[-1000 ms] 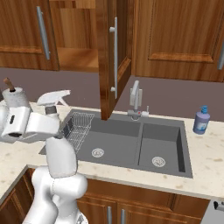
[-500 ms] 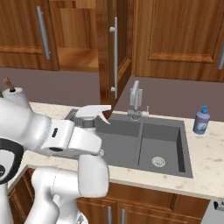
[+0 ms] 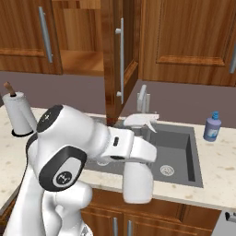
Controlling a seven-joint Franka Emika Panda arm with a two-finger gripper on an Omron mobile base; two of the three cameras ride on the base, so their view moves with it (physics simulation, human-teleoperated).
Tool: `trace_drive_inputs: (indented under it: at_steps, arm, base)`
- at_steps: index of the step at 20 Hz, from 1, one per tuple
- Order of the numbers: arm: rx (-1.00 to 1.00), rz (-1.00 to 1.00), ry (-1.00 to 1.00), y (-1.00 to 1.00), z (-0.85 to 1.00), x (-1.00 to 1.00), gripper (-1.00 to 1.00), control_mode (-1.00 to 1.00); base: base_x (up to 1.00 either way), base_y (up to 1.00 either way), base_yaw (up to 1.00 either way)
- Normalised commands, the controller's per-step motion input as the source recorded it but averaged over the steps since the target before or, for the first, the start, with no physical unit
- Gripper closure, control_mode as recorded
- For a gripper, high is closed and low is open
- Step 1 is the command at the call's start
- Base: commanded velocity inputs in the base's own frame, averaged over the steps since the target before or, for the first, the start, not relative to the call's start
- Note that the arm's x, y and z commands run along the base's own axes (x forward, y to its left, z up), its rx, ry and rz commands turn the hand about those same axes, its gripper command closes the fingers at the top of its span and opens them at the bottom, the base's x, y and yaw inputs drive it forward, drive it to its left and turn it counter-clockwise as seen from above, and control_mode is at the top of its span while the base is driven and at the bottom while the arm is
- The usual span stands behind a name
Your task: Open the cabinet. Pick the spray and place it next to the sink. Then close the cabinet.
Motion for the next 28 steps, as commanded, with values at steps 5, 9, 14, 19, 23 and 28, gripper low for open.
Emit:
trace_drive_inputs:
  at_steps: [5, 9, 14, 19, 23, 28]
  arm:
    - [0.05, 0.06, -0.03, -0.79, -0.08, 0.48, 1.0, -1.0]
    - [0.06, 0.09, -0.03, -0.88, -0.08, 0.45, 1.0, -1.0]
    - [0.05, 0.11, -0.02, -0.7, -0.32, 0.44, 1.0, -1.0]
    - [0.02, 0.15, -0.05, -0.29, -0.5, 0.45, 1.0, -1.0]
    - [0.0, 0.14, -0.03, -0.28, -0.48, 0.42, 1.0, -1.0]
    - [0.0, 0.12, -0.03, -0.36, -0.43, 0.35, 1.0, -1.0]
  base:
    - [0.0, 0.0, 0.0]
    - [0.0, 0.0, 0.0]
    - [0.0, 0.0, 0.0]
    - [0.0, 0.0, 0.0]
    - [0.0, 0.0, 0.0]
    - [0.0, 0.0, 0.0]
